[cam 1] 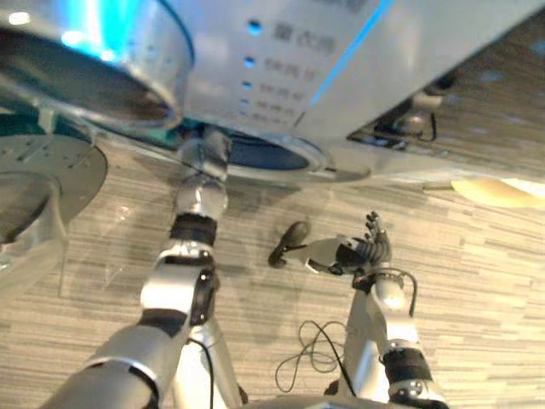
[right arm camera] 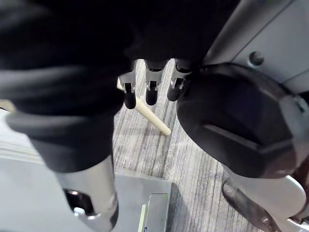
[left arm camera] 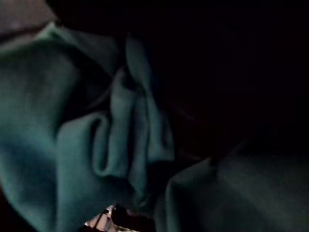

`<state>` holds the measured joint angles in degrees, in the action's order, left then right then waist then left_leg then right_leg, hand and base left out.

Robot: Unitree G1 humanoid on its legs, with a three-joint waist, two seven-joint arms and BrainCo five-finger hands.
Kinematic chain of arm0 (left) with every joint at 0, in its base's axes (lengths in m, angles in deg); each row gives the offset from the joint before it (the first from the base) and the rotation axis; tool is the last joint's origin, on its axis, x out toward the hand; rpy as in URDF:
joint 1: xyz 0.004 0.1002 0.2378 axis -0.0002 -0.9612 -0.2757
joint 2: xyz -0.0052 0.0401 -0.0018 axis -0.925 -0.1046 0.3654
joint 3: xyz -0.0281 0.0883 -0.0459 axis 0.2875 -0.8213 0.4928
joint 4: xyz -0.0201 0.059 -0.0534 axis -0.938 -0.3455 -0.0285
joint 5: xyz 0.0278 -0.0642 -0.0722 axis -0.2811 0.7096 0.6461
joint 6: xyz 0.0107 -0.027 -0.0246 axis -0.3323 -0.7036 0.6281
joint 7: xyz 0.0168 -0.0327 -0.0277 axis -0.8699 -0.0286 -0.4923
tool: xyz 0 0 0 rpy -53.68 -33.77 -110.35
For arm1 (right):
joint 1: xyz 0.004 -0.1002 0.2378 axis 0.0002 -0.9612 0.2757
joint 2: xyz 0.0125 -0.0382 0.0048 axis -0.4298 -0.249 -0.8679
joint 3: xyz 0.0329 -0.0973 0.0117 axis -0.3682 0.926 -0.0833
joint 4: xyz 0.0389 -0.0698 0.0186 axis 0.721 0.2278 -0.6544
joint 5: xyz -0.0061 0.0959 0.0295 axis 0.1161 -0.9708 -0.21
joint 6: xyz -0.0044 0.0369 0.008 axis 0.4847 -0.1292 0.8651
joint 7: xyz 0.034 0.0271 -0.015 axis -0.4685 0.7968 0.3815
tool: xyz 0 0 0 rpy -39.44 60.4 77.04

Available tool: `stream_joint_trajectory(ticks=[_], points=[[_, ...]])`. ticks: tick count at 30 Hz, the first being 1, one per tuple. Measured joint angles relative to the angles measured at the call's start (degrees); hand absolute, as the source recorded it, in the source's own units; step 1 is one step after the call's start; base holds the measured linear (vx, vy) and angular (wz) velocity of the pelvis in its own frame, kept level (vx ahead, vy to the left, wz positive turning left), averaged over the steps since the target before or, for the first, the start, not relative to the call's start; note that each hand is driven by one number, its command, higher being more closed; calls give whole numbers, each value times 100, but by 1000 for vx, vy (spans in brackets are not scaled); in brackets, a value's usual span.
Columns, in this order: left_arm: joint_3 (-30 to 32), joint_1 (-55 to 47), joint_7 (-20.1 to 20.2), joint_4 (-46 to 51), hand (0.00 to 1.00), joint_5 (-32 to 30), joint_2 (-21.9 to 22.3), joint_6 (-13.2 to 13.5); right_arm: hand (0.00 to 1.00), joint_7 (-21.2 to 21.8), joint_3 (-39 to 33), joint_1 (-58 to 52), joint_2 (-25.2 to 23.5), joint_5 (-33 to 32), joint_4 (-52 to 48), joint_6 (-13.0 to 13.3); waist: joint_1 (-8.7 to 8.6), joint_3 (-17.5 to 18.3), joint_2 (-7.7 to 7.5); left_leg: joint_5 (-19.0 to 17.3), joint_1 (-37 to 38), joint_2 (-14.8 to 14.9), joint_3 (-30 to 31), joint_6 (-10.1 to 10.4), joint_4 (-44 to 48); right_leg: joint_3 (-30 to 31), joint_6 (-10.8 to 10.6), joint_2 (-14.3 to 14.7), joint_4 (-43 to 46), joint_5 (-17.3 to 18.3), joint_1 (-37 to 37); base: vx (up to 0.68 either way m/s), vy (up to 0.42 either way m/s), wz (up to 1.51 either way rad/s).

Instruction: Pick up the laundry basket with both hands and put the clothes into the washing machine.

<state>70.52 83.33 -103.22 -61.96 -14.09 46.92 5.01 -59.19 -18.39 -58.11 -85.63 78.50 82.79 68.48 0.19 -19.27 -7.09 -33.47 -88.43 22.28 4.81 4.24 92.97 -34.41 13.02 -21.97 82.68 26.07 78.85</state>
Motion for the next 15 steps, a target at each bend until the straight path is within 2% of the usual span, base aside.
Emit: stream_joint_trajectory(ticks=[2,4,6,7,10,12,13,14,15], points=[[-4,404,-45,-197,100,169,-116,-7,0,27,78,-32,-39,11,-109,-15,-47,42,-65,5,-58,61,0,6,6,6,40,17,-13,-21,73,56,37,-11],[-66,1193,-48,-390,100,601,-363,-90,0,216,131,-26,-53,7,-145,-30,-138,100,-138,4,-132,108,4,5,6,7,151,101,-101,-88,153,51,42,-22],[-317,1880,-46,-380,100,835,-551,-93,0,239,203,-30,-53,4,-160,-41,-181,161,-227,4,-196,184,20,6,-31,-16,137,201,-219,-163,187,20,25,-29],[-527,2321,-46,-370,0,880,-646,-39,0,246,297,-62,-54,3,-164,-45,-238,304,-326,14,-286,207,-2,22,-113,-25,99,257,-344,-217,294,4,15,-34],[-941,3058,-42,-330,0,808,-742,145,0,272,355,-180,-55,4,-341,-79,-262,467,-389,101,-353,290,-42,11,-328,-75,-7,413,-683,-379,323,7,12,-26],[-1058,3004,33,-447,0,613,-872,164,0,357,356,-191,-55,4,-353,-91,-303,547,-385,163,-352,323,-66,5,-461,-112,15,507,-897,-511,302,21,13,-17],[-1093,3010,50,-618,0,484,-922,103,0,372,357,-192,-55,4,-354,-97,-303,560,-389,198,-339,342,-78,-30,-495,-135,63,527,-960,-560,278,40,14,-19],[-1166,3010,192,-988,0,27,-1061,-134,0,402,361,-196,-55,4,-372,-105,-311,562,-392,220,-280,364,-109,-45,-563,-154,88,560,-1057,-620,224,38,4,-12],[-1220,3009,436,-1346,0,-776,-1180,-450,0,481,360,-210,-55,5,-416,-118,-338,562,-391,243,-221,375,-163,-60,-648,-150,110,589,-1165,-686,187,38,-2,-10]])
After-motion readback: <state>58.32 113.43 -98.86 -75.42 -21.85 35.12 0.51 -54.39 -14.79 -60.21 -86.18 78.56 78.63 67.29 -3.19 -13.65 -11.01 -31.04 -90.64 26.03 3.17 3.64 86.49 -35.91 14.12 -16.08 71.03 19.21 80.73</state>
